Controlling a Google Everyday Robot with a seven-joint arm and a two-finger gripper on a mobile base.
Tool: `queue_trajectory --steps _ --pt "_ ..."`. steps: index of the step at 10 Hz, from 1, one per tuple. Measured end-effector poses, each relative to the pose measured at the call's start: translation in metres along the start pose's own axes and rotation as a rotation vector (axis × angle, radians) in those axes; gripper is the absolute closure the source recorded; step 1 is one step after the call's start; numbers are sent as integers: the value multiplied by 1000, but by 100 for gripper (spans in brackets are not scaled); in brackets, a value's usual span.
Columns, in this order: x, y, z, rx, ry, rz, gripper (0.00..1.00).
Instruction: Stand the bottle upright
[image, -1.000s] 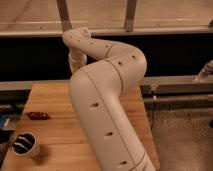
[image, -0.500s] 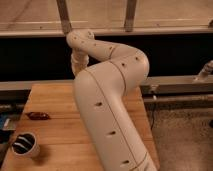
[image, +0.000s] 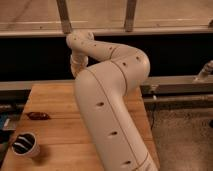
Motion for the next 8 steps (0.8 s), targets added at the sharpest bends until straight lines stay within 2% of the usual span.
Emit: queue_trajectory --steps 1,2,8 --pt "2 2 0 -5 -7 -3 66" --pt "5 3 0 -8 -14 -5 65" --pt "13 10 -1 -8 -14 -10 65"
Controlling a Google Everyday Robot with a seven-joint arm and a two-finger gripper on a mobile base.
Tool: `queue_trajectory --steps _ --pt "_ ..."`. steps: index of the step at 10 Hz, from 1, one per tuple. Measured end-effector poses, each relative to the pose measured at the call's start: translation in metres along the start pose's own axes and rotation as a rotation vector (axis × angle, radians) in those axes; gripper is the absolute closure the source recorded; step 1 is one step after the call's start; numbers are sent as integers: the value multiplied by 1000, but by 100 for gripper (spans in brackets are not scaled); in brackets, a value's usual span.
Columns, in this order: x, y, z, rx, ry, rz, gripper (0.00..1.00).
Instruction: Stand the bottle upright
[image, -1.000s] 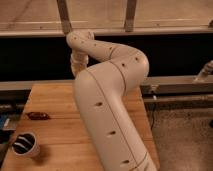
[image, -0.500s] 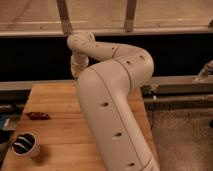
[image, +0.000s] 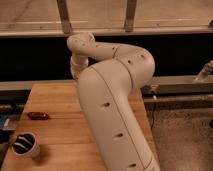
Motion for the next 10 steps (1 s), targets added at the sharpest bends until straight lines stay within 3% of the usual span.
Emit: queue_trajectory --steps 3,7,10 --pt "17 13 -7 19 6 -10 64" --pt "34 22 -12 25 11 -9 34" --pt "34 20 -13 25 10 -6 33"
